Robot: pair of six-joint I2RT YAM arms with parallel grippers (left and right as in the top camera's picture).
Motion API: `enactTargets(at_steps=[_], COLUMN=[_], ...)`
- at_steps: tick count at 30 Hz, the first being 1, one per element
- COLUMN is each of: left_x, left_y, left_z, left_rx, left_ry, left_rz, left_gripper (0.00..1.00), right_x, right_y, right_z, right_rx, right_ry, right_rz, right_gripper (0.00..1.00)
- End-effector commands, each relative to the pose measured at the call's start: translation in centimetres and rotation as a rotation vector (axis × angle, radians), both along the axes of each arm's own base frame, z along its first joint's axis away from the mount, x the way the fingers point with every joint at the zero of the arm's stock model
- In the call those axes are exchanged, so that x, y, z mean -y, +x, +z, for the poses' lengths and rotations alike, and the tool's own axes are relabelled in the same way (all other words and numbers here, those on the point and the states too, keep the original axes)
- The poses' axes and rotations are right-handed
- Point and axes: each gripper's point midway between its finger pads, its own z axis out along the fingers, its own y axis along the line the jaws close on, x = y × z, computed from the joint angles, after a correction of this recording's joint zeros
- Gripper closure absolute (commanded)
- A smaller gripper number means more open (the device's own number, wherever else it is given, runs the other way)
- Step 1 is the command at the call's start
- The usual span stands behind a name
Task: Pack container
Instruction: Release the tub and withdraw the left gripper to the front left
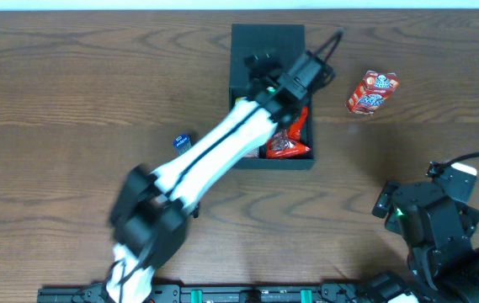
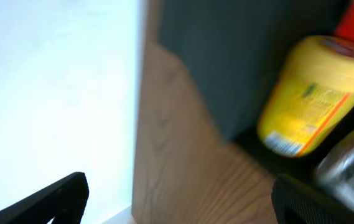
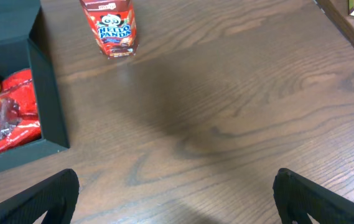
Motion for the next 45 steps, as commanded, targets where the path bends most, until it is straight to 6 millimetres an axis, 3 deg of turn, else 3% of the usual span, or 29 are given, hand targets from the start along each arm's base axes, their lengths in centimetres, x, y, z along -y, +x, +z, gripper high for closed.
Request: enactTargets(at_steps=[1, 5, 8, 11, 15, 20, 24, 32, 40, 45], left_x=[-1.6, -5.0, -7.9, -9.8, -11.6, -14.3, -15.1, -17.4, -20.5, -20.7], left_y=[-2.2, -5.5, -8.6, -12.2, -15.6, -18.1, -18.6, -18.1, -16.3, -14.8], left_z=[9.9, 15.2, 16.8, 17.1, 16.5, 15.6, 14.5, 8.7, 5.7, 5.6], left_rx=[0.140, 0.203, 0.188, 0.101, 0.003, -0.030, -0.026, -0.076, -0.107, -0.095], left_ry=[-0.266, -0.468, -0.570, -0.684, -0.754, -0.702, -0.692, -0.824, -0.926, -0.941], left_rz=[0.068, 0.191, 0.292, 0.368, 0.446, 0.512, 0.532, 0.636, 0.759, 0.752], left_gripper=[0.05, 0.05, 0.05, 0.05, 0.05, 0.05, 0.05, 0.05, 0.05, 0.05], right_x=[0.4, 0.2, 0.2, 0.2, -0.5, -1.9, -1.8, 0.0, 1.8, 0.6], right_y=[-0.1, -0.1, -0.1, 0.0, 0.4, 1.4, 1.5, 1.3, 3.5, 6.3], right_z=[0.1, 0.0, 0.0, 0.0, 0.2, 0.7, 0.4, -3.2, -6.7, -10.1], right_rx=[0.012, 0.008, 0.008, 0.009, 0.026, 0.067, 0.059, 0.043, 0.132, 0.130], right_ry=[0.007, 0.015, 0.015, 0.017, 0.050, 0.121, 0.113, 0.088, -0.049, -0.119], right_rz=[-0.028, -0.022, -0.022, -0.022, -0.006, 0.031, 0.027, -0.153, -0.269, -0.199], right_gripper=[0.01, 0.01, 0.01, 0.01, 0.01, 0.01, 0.01, 0.01, 0.01, 0.01])
